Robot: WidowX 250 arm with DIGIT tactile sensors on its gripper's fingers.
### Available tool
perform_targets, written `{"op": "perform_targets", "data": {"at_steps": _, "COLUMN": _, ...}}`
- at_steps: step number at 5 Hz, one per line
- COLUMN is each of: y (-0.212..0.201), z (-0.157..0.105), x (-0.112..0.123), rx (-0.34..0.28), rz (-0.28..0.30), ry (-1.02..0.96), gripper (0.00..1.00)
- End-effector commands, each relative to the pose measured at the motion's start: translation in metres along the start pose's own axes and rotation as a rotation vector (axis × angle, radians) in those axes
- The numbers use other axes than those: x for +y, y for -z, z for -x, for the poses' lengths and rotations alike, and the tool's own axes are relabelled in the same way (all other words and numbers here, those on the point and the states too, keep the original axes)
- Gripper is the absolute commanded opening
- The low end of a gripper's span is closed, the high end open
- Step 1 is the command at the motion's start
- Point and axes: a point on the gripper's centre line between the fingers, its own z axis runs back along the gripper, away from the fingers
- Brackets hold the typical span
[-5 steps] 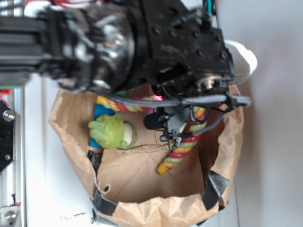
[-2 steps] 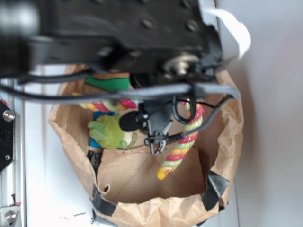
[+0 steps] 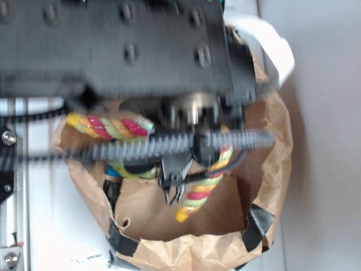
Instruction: Grab the multicolored rope.
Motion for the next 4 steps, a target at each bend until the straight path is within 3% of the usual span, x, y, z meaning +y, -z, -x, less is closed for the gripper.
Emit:
{"op": "perform_targets", "data": {"at_steps": 1, "y": -0.038, "z": -0.0074, "x": -0.0065, "rx": -0.084, "rz": -0.017, "ry": 0.006, "gripper": 0.0}}
{"op": "perform_targets", "data": {"at_steps": 3, "y": -0.0434, "z": -0.0126, "x": -0.0062, "rx": -0.106, "rz": -0.025, "ry": -0.008, "gripper": 0.0}}
{"op": "perform_targets", "data": {"at_steps": 4, "y": -0.0406, "z": -0.0125, "x": -0.0101, "rx": -0.121, "rz": -0.061, "ry": -0.008, "gripper": 0.0}}
